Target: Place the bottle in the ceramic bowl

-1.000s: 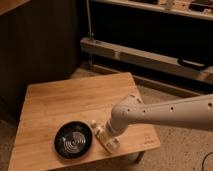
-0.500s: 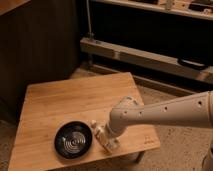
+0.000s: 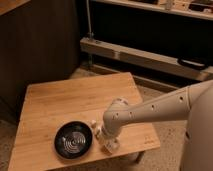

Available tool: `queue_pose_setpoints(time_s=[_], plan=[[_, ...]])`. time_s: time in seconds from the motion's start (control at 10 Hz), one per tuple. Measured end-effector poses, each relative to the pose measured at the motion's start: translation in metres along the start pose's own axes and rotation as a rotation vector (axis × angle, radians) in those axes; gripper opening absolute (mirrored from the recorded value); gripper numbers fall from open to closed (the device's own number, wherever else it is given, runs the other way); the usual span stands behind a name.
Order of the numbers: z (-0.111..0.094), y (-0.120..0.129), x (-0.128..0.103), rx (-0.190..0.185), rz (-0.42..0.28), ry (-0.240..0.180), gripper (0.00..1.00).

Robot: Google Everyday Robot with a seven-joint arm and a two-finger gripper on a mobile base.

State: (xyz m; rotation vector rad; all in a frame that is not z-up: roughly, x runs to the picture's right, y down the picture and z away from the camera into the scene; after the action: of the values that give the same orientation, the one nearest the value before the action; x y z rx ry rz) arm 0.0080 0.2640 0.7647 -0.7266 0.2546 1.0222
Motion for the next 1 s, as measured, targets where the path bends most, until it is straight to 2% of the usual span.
queue_pose_setpoints(time_s=[0.2, 0.4, 0.5, 0.6, 0.7, 0.9, 1.0], plan=[[0.008, 0.0, 0.002, 0.002, 0.004, 0.02, 0.58], [0.008, 0.0, 0.002, -0.001, 0.005, 0.028, 0.35], [0.003, 0.0, 0.002, 0.004, 0.001, 0.022, 0.27], [-0.006, 0.001, 0.0, 0.011, -0.001, 0.012, 0.18], [-0.025, 0.003, -0.002, 0.021, 0.005, -0.008, 0.05], [-0.062, 0.006, -0.006, 0.047, 0.009, -0.035, 0.0], [-0.089, 0.012, -0.013, 0.063, 0.0, -0.059, 0.0]])
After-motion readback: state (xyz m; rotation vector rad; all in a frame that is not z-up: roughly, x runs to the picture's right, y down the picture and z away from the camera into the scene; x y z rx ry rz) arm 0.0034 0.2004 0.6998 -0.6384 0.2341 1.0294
